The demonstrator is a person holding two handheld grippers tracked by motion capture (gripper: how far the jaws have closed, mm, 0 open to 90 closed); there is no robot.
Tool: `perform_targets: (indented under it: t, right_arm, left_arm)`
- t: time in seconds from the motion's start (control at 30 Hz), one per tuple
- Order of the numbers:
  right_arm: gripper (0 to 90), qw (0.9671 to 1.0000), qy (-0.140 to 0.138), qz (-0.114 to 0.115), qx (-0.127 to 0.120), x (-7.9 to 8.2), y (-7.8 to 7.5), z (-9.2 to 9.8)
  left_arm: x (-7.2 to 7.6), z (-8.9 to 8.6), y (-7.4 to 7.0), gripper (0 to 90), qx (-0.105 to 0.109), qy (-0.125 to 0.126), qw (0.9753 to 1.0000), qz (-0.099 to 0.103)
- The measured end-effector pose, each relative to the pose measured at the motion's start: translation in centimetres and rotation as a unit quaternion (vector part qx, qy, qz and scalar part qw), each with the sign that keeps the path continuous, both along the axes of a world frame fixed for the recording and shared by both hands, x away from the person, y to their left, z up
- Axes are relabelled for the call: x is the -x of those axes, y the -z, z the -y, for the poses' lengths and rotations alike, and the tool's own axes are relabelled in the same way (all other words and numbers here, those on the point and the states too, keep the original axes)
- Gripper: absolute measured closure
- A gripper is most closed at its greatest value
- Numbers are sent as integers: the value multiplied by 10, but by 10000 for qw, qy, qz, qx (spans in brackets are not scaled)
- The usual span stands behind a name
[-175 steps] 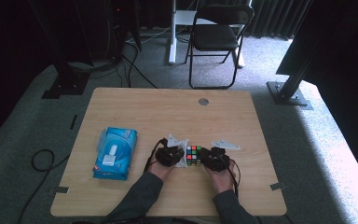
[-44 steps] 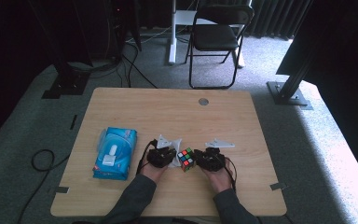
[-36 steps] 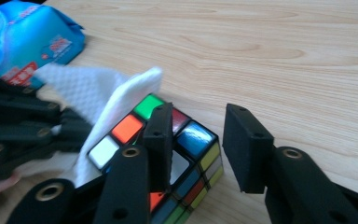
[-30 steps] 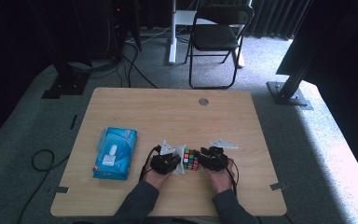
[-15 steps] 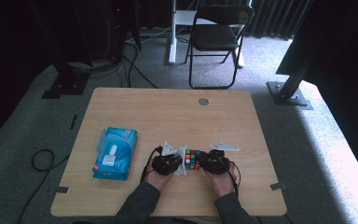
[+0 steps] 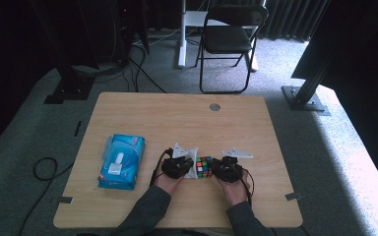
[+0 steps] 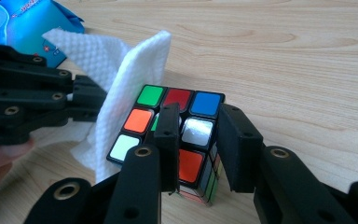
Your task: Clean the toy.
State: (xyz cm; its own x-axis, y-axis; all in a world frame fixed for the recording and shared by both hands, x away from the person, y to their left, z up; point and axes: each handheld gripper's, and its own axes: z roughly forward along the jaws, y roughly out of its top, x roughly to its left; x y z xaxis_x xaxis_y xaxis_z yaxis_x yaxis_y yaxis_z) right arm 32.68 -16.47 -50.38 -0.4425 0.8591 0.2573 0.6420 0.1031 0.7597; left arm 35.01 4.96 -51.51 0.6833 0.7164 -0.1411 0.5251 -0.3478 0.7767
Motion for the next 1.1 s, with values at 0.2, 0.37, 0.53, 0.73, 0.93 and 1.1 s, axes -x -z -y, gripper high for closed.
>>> perform_targets:
  t: [0.2,0.37,0.53,0.73,0.93,1.1]
  right_arm:
    - [694,10000,20,13,-17,-1,1,0]
    - [692,10000,29,12,-19,-1,1,-1]
    - [691,10000,37,19,-4,-1,1,-1]
    - [692,10000,37,25,-3,-1,1,-1]
    - [692,10000,50,30,-9,0,1,-1]
    - [693,10000,83,33,-22,0,1,-1]
  left_arm:
    - [-3,2,0,859,-11,-64,10000,-9]
    - [-4,3,0,861,-37,-57,10000,-4]
    - [-6,6,8,864,-216,-91,9997,-73]
    - [-8,8,27,867,-389,-29,9990,-237]
    - [-8,9,27,866,-422,-14,9989,-222]
    - [-6,9,24,864,-470,-12,9987,-216]
